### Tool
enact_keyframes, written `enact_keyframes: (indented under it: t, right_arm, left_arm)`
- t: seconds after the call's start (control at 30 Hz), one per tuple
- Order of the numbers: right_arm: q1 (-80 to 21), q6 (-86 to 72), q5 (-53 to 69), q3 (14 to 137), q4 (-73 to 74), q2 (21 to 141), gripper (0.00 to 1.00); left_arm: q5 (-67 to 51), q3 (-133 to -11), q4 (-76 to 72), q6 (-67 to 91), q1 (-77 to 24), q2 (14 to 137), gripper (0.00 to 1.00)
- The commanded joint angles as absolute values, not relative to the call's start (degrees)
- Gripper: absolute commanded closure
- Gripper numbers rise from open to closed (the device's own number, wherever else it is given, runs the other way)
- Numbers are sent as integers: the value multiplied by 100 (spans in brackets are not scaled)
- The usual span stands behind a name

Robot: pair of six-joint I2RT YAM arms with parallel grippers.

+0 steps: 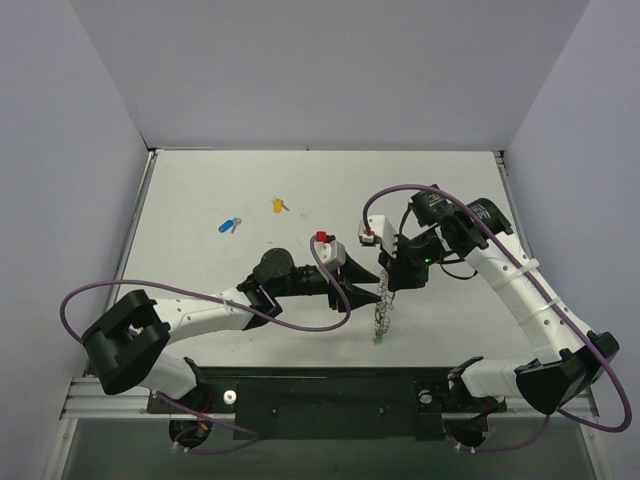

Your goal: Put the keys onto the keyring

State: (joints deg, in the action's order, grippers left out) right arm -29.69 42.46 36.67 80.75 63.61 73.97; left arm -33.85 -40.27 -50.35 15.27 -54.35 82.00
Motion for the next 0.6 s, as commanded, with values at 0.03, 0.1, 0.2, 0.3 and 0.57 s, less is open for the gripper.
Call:
enact_keyframes:
  t: [0.03,0.1,0.2,0.3,0.57]
  right_arm:
    - [-3111,4035,3955,8306,6285,7497,100]
    - [-3146,3982,4025,8297,6241,7497,100]
    - [-3164,3973,4043,8314,6223,7515,100]
    - [-3164,3955,4078,8332,6223,7523,100]
    - [-3182,3955,4148,8297,6214,7515,100]
  left_arm:
    - [-3428,-4280,-5212,1459,-5484,8235,46]
    - [-3410,-4289,-5203,1442,-5484,8235,48]
    - [-3366,-4298,-5107,1398,-5502,8235,53]
    - [-3384,-4350,-4975,1354,-5511,8253,58]
    - [-3454,-4456,-4773,1336,-5511,8279,85]
